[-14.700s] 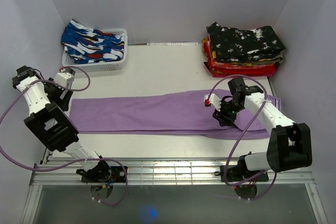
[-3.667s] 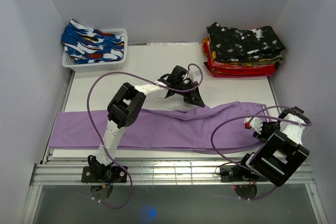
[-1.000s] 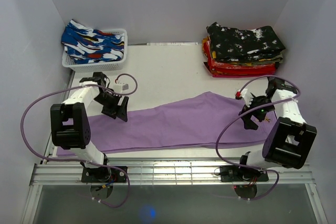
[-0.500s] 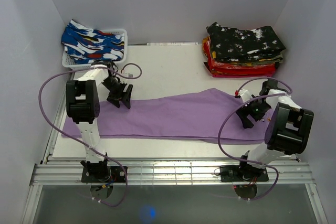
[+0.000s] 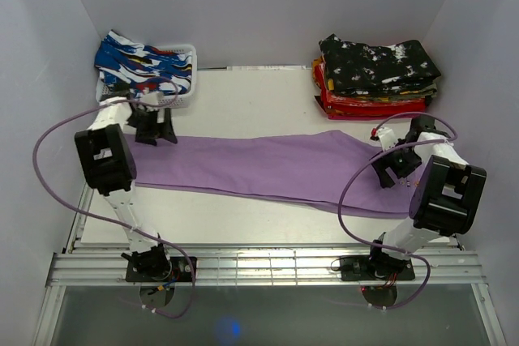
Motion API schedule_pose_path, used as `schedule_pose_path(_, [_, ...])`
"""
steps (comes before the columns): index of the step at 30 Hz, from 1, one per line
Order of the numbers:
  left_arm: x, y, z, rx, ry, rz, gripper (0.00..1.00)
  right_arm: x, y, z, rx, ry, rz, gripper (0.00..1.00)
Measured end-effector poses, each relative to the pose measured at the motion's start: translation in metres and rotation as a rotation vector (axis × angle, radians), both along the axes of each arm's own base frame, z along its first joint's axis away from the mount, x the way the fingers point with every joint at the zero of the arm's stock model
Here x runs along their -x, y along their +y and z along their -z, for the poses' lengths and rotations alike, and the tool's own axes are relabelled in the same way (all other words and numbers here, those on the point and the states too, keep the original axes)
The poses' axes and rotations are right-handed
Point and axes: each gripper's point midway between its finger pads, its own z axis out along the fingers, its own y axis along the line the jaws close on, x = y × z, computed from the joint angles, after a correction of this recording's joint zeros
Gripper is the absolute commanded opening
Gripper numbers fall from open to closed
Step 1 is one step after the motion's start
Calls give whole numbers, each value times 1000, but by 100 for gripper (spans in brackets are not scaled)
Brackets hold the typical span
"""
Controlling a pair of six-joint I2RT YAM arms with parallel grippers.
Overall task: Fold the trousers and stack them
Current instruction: Fold the trousers
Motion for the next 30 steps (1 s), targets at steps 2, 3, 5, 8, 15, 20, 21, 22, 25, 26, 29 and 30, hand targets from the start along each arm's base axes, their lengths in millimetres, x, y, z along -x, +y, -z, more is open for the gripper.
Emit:
schedule_pose_path(2, [0, 56, -12, -7, -39, -125, 98, -4, -2, -7, 6, -21, 7, 90])
schedule_pose_path(3, [2, 82, -18, -17, -55, -179, 98, -7, -3, -12, 10, -39, 12, 90])
schedule_pose_path(5, [3, 131, -30, -49, -93, -275, 98, -14, -5, -26, 21, -84, 22, 90])
schedule_pose_path(8, [6, 191, -48, -113, -144, -367, 98, -25, -8, -51, 42, -170, 40, 90])
schedule_pose_path(15, [-2, 209, -25, -163, -115, -337, 85, -52, -16, -108, 79, -354, 82, 90])
schedule_pose_path(20, [8, 200, 17, -159, -12, -326, 80, -55, -19, -130, 67, -424, 135, 90])
schedule_pose_path(21, [11, 200, 22, -162, 0, -330, 80, -55, -20, -132, 59, -431, 150, 90])
schedule_pose_path(22, [11, 201, 22, -166, -1, -336, 80, -55, -22, -134, 56, -437, 160, 90])
schedule_pose_path(25, [11, 206, 23, -197, -14, -354, 80, -53, -26, -136, 49, -442, 177, 90])
schedule_pose_path(26, [12, 207, 23, -205, -18, -356, 80, -52, -26, -135, 49, -439, 177, 90])
schedule_pose_path(29, [15, 210, 23, -235, -25, -362, 82, -47, -22, -133, 33, -417, 162, 90])
schedule_pose_path(30, [16, 212, 24, -247, -26, -362, 82, -45, -20, -132, 27, -408, 152, 90])
